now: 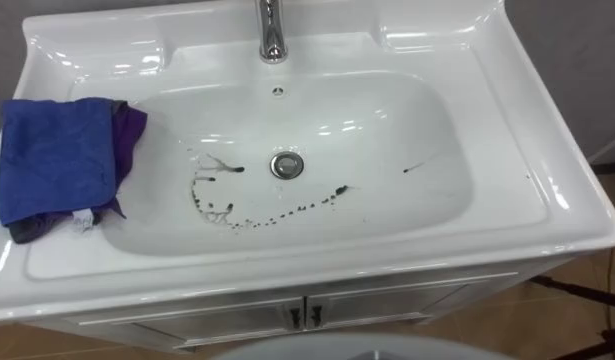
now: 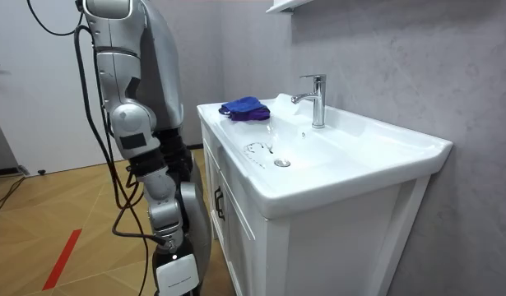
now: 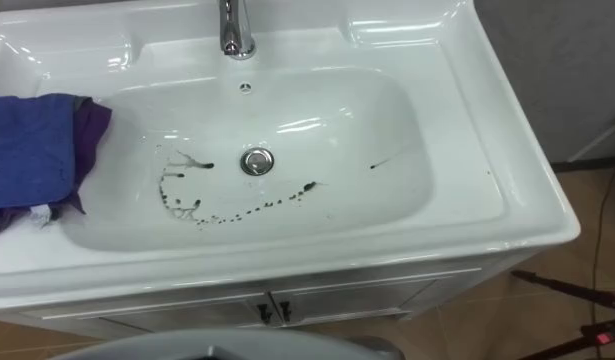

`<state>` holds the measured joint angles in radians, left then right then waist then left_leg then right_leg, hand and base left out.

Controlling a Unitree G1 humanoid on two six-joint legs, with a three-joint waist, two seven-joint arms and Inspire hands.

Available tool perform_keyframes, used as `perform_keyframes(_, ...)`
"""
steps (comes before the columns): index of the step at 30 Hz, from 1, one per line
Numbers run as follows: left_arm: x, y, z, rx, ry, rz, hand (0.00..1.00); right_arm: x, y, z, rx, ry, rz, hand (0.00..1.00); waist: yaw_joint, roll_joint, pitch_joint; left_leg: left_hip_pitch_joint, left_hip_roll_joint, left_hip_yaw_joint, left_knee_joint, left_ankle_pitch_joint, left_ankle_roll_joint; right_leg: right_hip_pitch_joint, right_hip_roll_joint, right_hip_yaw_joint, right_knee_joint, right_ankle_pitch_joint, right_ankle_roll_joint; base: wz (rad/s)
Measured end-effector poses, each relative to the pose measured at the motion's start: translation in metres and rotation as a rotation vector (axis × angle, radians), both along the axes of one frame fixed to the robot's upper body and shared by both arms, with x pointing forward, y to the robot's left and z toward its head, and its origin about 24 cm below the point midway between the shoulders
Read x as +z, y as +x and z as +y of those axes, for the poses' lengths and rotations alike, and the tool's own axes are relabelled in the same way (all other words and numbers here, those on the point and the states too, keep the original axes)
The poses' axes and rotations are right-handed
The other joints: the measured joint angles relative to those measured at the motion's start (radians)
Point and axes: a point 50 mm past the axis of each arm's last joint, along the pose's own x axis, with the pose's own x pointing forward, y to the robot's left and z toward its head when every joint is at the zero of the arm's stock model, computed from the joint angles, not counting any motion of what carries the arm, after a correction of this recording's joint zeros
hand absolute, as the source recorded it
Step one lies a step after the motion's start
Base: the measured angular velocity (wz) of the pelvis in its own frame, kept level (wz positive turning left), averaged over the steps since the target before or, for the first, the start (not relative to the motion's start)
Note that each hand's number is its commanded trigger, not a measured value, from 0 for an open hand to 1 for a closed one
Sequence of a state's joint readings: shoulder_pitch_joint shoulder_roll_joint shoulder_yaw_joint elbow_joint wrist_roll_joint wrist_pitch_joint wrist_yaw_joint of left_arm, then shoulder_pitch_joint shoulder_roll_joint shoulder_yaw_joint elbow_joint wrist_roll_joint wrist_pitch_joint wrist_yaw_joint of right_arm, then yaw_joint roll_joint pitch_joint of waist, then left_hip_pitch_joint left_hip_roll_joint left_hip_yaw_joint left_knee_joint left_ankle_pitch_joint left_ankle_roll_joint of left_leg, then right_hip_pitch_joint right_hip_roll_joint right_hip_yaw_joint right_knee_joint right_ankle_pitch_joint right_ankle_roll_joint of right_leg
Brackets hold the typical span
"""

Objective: Wipe basin

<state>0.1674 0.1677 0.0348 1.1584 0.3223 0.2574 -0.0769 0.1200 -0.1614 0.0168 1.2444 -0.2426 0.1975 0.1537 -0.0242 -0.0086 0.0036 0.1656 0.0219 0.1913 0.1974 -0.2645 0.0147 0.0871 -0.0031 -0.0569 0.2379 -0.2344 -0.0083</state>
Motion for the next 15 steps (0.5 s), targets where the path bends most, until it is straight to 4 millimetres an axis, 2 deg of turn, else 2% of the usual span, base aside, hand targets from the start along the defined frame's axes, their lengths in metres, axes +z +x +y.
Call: perform_keyframes(15,0.0,0.0,0.0,0.0,0.0,0.0,0.0,0.0,0.0,0.0,0.001,0.0,0.0,0.0,0.0,0.001,-0.0003,0.0,0.0,0.0,0.0,0.0,0.0,0.0,0.001,0.002,0.0,0.001,-0.001,0.0)
